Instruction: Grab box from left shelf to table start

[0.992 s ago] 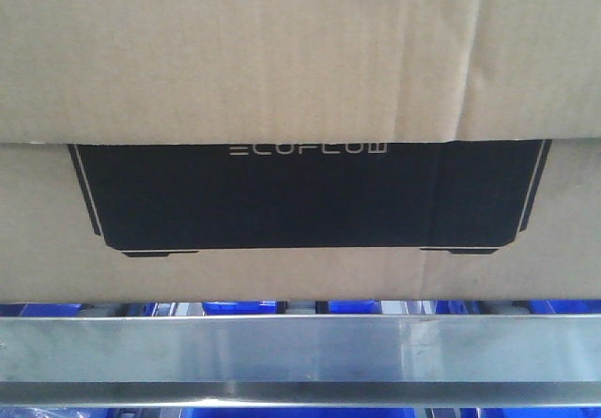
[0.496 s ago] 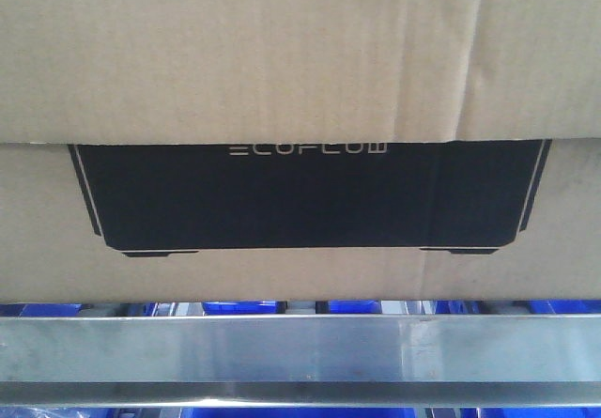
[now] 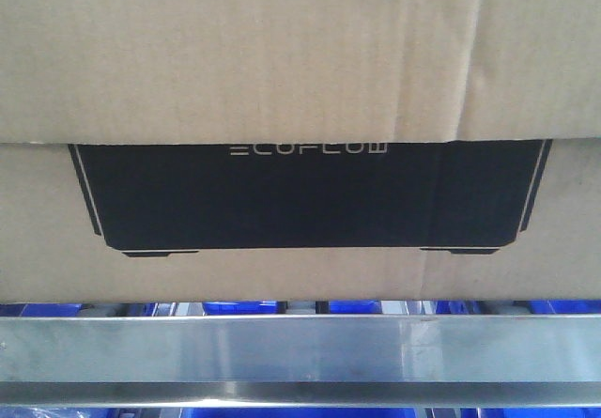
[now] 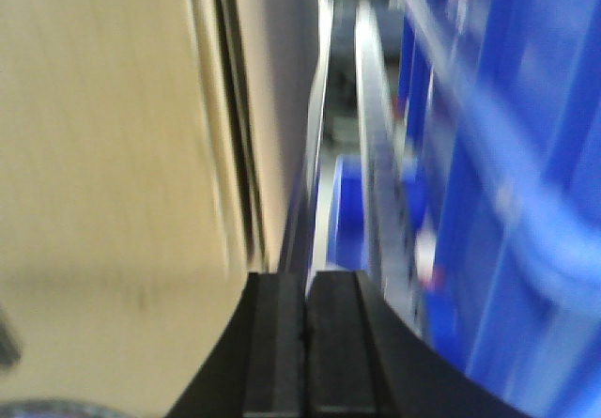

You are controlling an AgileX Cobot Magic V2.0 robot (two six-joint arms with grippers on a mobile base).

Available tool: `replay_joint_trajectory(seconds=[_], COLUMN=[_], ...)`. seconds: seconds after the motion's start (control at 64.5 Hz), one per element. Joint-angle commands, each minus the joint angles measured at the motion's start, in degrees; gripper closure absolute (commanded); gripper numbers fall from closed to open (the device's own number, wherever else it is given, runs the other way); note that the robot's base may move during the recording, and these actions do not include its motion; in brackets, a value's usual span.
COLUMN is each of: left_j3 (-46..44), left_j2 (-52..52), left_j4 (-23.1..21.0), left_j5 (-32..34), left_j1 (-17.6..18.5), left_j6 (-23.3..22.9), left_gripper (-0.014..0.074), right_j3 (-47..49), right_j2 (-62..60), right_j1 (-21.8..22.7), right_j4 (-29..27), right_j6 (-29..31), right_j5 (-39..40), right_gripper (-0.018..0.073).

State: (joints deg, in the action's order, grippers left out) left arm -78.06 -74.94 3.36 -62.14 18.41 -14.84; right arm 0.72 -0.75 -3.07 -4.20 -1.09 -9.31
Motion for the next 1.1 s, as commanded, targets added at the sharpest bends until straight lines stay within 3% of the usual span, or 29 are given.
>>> replay_joint_trajectory(seconds=[0.0, 0.186, 0.419, 0.744, 0.853, 1.008, 1.085], left_j3=[-2.0, -2.0, -2.0, -2.0, -2.0, -2.0, -2.0], left_j2=[1.5, 1.5, 1.4, 1.4, 1.4, 1.4, 1.4], left_j4=[-0.66, -0.66, -0.66, -0.66, -0.66, -0.66, -0.66], left_j5=[2.49, 2.49, 2.49, 2.49, 2.49, 2.49, 2.49], left_j1=[0.38, 0.38, 0.38, 0.38, 0.38, 0.38, 0.38], left_j6=[-0.7, -0.7, -0.7, -0.7, -0.7, -0.7, -0.7], left_gripper=[0.07, 0.07, 0.07, 0.07, 0.07, 0.07, 0.07], right_j3=[6.35, 16.91, 23.1, 39.9, 45.91, 52.74, 55.43], right_j2=[-0.31, 3.88, 9.39, 24.23, 28.2, 30.68, 32.13], right_j1=[0.07, 0.07, 0.07, 0.07, 0.07, 0.07, 0.07], right_j4=[-1.16, -0.11, -3.75, -1.53, 0.78, 1.01, 0.48], right_j6=[0.16, 0.23, 0.23, 0.13, -0.93, -2.03, -2.03], right_j5=[-3.05, -20.18, -21.01, -36.6, -40.24, -42.29, -43.03], right_gripper=[0.051, 0.051, 0.051, 0.0498, 0.0414, 0.0186, 0.0123])
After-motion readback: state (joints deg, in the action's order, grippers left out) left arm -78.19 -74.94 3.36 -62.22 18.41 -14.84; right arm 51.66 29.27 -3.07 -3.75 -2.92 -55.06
